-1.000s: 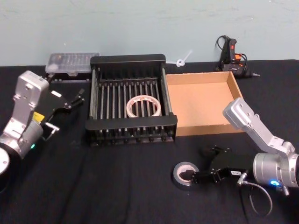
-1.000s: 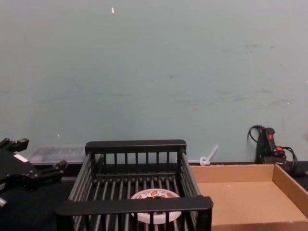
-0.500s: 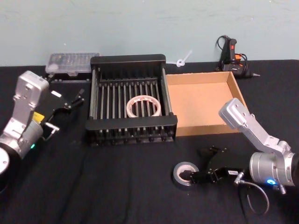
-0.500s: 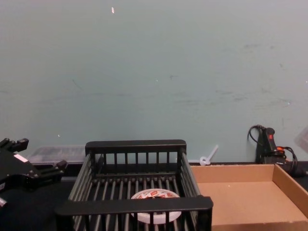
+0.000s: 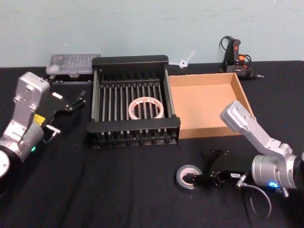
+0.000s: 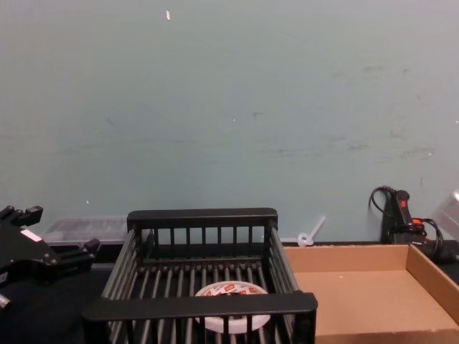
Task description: Pick up the white tape and place it into the black box , Pick up the silver tape and place it into the brown box.
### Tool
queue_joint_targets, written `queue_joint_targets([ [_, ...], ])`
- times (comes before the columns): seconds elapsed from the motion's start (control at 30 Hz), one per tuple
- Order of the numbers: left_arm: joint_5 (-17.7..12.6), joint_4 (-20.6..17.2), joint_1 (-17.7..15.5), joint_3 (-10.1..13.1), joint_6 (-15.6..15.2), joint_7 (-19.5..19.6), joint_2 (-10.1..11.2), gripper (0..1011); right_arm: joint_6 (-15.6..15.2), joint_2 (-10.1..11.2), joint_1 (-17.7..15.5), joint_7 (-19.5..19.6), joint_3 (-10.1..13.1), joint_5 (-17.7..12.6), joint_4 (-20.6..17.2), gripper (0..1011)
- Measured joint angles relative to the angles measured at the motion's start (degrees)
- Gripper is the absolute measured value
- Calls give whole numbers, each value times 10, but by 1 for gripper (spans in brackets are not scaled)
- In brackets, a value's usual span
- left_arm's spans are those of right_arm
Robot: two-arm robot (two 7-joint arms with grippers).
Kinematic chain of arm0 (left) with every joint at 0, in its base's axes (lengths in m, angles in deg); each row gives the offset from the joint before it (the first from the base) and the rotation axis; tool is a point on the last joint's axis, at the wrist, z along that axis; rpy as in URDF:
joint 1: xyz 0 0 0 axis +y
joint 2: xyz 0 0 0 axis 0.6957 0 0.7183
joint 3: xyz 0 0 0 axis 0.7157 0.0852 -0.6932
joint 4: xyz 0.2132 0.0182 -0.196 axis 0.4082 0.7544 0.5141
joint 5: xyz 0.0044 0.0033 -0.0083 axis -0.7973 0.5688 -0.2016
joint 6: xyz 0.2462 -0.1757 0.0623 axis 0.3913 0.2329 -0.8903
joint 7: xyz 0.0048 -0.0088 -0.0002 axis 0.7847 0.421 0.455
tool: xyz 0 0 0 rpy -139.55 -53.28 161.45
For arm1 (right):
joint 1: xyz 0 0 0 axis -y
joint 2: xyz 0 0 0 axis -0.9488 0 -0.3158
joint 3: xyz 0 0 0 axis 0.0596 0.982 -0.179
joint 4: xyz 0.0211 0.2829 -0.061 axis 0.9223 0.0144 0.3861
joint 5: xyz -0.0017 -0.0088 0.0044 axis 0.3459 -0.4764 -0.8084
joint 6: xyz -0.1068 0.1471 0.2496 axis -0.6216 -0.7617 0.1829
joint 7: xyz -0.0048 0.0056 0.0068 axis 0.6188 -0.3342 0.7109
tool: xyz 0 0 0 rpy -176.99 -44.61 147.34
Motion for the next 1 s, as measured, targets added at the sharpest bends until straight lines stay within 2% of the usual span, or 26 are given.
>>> queue_joint_targets([
  [0.37,0,0,0,0,0,0,0,1001,0,0,0,0,0,0,-1,993],
  [0.43,0,0,0,0,0,0,0,1001,0,0,0,0,0,-1,-1,927],
  [0.53,0,0,0,0,0,0,0,1001,0,1,0,0,0,-1,-1,885],
  [0.7,0,0,0,0,0,0,0,1002,0,1,-1,-1,1,-1,-2,732],
  [0.73,0,0,0,0,0,0,0,1001,0,1,-1,-1,1,-1,-2,677],
  [0.77,0,0,0,0,0,0,0,1001,0,1,-1,-1,1,-1,-2,677],
  [1.0,0,0,0,0,0,0,0,1001,0,1,-1,-1,1,-1,-2,425],
])
